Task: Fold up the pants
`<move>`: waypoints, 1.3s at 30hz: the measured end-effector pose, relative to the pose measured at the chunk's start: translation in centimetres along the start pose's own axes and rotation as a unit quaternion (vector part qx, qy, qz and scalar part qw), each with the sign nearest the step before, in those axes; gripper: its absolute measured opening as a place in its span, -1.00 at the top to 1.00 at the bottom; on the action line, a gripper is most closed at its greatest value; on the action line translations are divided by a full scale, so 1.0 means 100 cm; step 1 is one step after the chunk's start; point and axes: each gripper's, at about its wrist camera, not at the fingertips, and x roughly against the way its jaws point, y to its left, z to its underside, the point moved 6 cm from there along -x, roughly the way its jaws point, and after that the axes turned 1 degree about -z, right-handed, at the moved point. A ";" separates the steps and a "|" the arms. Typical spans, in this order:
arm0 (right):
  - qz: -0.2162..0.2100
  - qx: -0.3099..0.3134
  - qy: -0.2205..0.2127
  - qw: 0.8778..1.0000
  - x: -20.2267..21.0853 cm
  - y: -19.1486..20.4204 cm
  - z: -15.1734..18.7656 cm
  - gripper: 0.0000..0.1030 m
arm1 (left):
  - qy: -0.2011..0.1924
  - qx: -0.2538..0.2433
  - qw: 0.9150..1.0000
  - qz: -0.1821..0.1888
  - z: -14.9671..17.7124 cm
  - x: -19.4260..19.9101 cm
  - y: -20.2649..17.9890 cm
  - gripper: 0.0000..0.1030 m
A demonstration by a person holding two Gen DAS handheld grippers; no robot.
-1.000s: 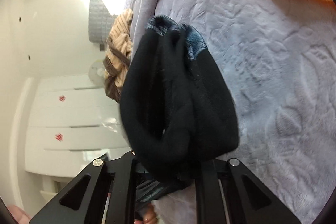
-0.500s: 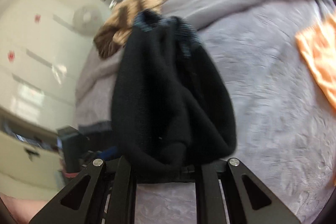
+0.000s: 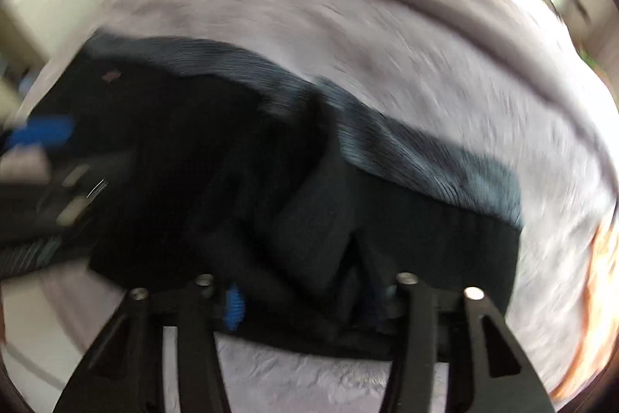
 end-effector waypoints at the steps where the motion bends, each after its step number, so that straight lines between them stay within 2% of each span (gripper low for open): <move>1: -0.012 0.016 -0.009 1.000 0.012 0.006 0.002 -0.12 | -0.001 0.003 1.000 0.004 -0.001 0.002 0.001 -0.61; 3: -0.069 -0.007 -0.016 0.997 0.034 0.002 0.010 -0.13 | 0.000 0.009 1.000 0.021 -0.009 0.001 0.004 -0.61; 4: -0.118 -0.059 -0.016 0.991 0.043 -0.013 0.016 -0.13 | 0.001 0.014 0.999 0.039 -0.013 0.005 0.000 -0.61; 5: -0.165 -0.120 -0.016 0.979 0.046 -0.030 0.023 -0.13 | 0.002 0.015 0.998 0.054 -0.013 0.013 0.002 -0.61; 6: -0.208 -0.196 -0.016 0.958 0.046 -0.051 0.035 -0.13 | 0.003 0.012 0.997 0.070 -0.012 0.017 -0.011 -0.61; 7: -0.246 -0.280 -0.013 0.928 0.042 -0.075 0.049 -0.13 | 0.005 0.007 0.996 0.090 -0.012 0.020 -0.022 -0.61; 9: -0.296 -0.400 -0.004 0.867 0.027 -0.110 0.073 -0.13 | 0.022 -0.003 0.991 0.134 -0.016 0.018 -0.046 -0.61; 10: -0.316 -0.446 -0.006 0.837 0.020 -0.125 0.084 -0.13 | 0.033 -0.006 0.988 0.149 -0.016 0.015 -0.058 -0.61; 12: -0.353 -0.500 -0.014 0.791 0.010 -0.137 0.099 -0.13 | 0.057 -0.013 0.985 0.165 -0.015 0.005 -0.078 -0.61; 13: -0.360 -0.521 -0.010 0.774 0.003 -0.142 0.105 -0.13 | 0.064 -0.016 0.984 0.168 -0.014 0.001 -0.084 -0.61; 16: -0.378 -0.551 -0.006 0.744 -0.008 -0.142 0.115 -0.13 | 0.089 -0.024 0.983 0.161 -0.009 -0.013 -0.099 -0.61; 18: -0.389 -0.570 -0.014 0.723 -0.012 -0.142 0.115 -0.11 | 0.100 -0.024 0.981 0.162 -0.007 -0.026 -0.101 -0.36; 19: -0.393 -0.582 -0.022 0.712 -0.013 -0.144 0.116 -0.03 | 0.106 -0.030 0.981 0.161 -0.004 -0.030 -0.105 -0.12; 21: -0.400 -0.603 -0.033 0.690 -0.020 -0.149 0.118 0.55 | 0.102 -0.042 0.983 0.146 -0.002 -0.033 -0.108 0.04; 22: -0.395 -0.613 -0.024 0.683 -0.026 -0.150 0.120 0.88 | 0.099 -0.048 0.984 0.140 -0.002 -0.033 -0.109 0.12; 23: -0.395 -0.617 -0.019 0.680 -0.029 -0.151 0.119 0.88 | 0.095 -0.051 0.985 0.138 -0.001 -0.030 -0.110 0.20; 25: -0.405 -0.607 -0.021 0.683 -0.021 -0.149 0.112 0.90 | 0.083 -0.054 0.986 0.138 0.000 -0.017 -0.107 0.36; 27: -0.401 -0.559 -0.016 0.725 -0.002 -0.144 0.109 0.90 | 0.068 -0.054 0.987 0.136 0.005 -0.005 -0.101 0.37; 28: -0.392 -0.544 -0.012 0.742 0.004 -0.141 0.111 0.90 | 0.061 -0.057 0.988 0.129 0.011 -0.003 -0.097 0.37; 31: -0.369 -0.534 0.011 0.761 -0.011 -0.133 0.111 0.90 | 0.071 -0.054 0.990 0.109 0.027 -0.020 -0.092 0.37; 33: -0.342 -0.515 0.034 0.785 -0.027 -0.130 0.112 0.90 | 0.065 -0.050 0.991 0.102 0.030 -0.029 -0.092 0.30; 34: -0.339 -0.498 0.044 0.797 -0.031 -0.129 0.111 0.90 | 0.063 -0.050 0.993 0.085 0.032 -0.029 -0.090 0.03; 35: -0.341 -0.485 0.049 0.804 -0.029 -0.131 0.110 0.85 | 0.058 -0.049 0.994 0.072 0.031 -0.025 -0.088 -0.20; 36: -0.345 -0.463 0.055 0.814 -0.022 -0.130 0.106 0.80 | 0.051 -0.049 0.995 0.070 0.030 -0.021 -0.085 -0.25; 37: -0.350 -0.433 0.061 0.829 -0.012 -0.130 0.101 0.59 | 0.042 -0.048 0.995 0.075 0.028 -0.013 -0.082 -0.26; 38: -0.354 -0.407 0.061 0.840 -0.003 -0.131 0.095 0.46 | 0.039 -0.048 0.995 0.074 0.026 -0.007 -0.077 -0.26; 39: -0.360 -0.377 0.044 0.852 0.014 -0.136 0.090 0.24 | 0.035 -0.048 0.996 0.072 0.022 -0.001 -0.074 -0.26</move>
